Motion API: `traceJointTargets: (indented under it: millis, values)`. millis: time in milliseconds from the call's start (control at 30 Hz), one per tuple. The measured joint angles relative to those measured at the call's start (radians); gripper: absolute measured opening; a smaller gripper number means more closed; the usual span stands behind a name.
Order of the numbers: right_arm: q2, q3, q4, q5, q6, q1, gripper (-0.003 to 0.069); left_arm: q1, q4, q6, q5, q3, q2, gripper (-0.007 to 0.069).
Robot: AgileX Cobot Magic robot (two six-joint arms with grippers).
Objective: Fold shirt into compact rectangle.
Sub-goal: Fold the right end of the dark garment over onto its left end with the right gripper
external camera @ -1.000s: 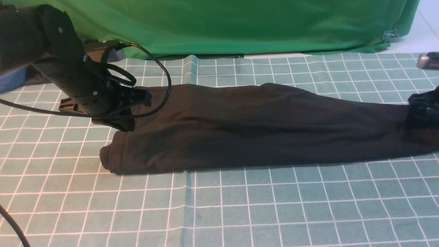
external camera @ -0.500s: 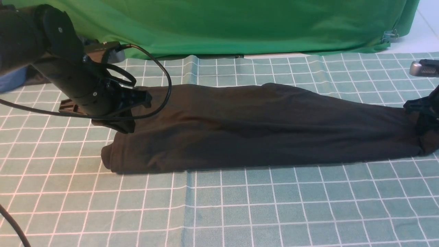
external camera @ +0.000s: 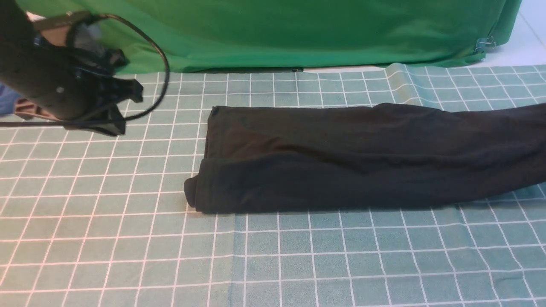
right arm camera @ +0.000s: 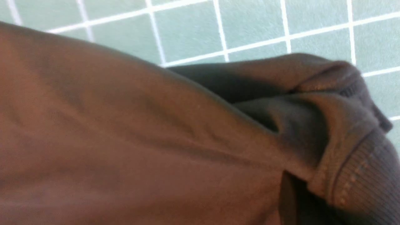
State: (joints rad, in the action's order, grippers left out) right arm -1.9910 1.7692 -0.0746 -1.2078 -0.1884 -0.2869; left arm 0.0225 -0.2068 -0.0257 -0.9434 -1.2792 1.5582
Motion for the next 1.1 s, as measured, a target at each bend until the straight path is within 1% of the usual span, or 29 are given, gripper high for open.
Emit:
traceJointTargets:
  millis: [100, 167, 267, 300, 333, 400, 467, 567, 633, 667, 700, 733, 833, 1100]
  values:
    - [0.027, 0.019, -0.002, -0.008, 0.019, 0.056, 0.0043, 0.017, 0.001, 0.000, -0.017, 0.000, -0.031, 0.0007]
    - [0.045, 0.037, -0.016, -0.010, 0.050, 0.117, 0.0043, 0.024, 0.001, 0.000, -0.038, 0.000, -0.041, 0.0007]
    - [0.058, 0.069, -0.062, -0.010, 0.063, 0.232, 0.0043, 0.026, 0.000, 0.000, -0.067, 0.000, -0.044, 0.0007]
    - [0.058, 0.080, -0.077, -0.010, 0.070, 0.261, 0.0043, 0.026, -0.001, 0.000, -0.069, 0.000, -0.044, 0.0007]
    - [0.058, 0.080, -0.081, -0.010, 0.071, 0.269, 0.0043, 0.026, -0.001, 0.000, -0.071, 0.000, -0.044, 0.0007]
    - [0.054, 0.112, -0.125, -0.003, 0.087, 0.368, 0.0043, 0.026, -0.008, 0.000, -0.073, 0.000, -0.044, 0.0007]
    - [0.051, 0.131, -0.155, 0.011, 0.105, 0.442, 0.0043, 0.026, -0.020, 0.000, -0.073, 0.000, -0.044, 0.0007]
    - [0.039, 0.149, -0.216, 0.045, 0.122, 0.523, 0.0043, 0.026, -0.044, 0.000, -0.073, 0.000, -0.044, 0.0007]
    - [0.025, 0.155, -0.279, 0.084, 0.136, 0.587, 0.0043, 0.026, -0.060, -0.007, -0.073, 0.000, -0.044, 0.0007]
    - [0.017, 0.155, -0.319, 0.103, 0.137, 0.613, 0.0043, 0.026, -0.065, -0.011, -0.073, 0.000, -0.044, 0.0007]
    - [0.015, 0.155, -0.319, 0.107, 0.137, 0.618, 0.0043, 0.026, -0.067, -0.010, -0.073, 0.000, -0.044, 0.0007]
    - [-0.002, 0.155, -0.373, 0.137, 0.140, 0.655, 0.0043, 0.026, -0.075, -0.014, -0.073, 0.000, -0.044, 0.0007]
    - [-0.041, 0.155, -0.426, 0.202, 0.160, 0.721, 0.0043, 0.026, -0.080, -0.019, -0.073, 0.000, -0.044, 0.0007]
    - [-0.139, 0.155, -0.480, 0.321, 0.180, 0.859, 0.0045, 0.026, -0.082, -0.034, -0.073, 0.000, -0.044, 0.0007]
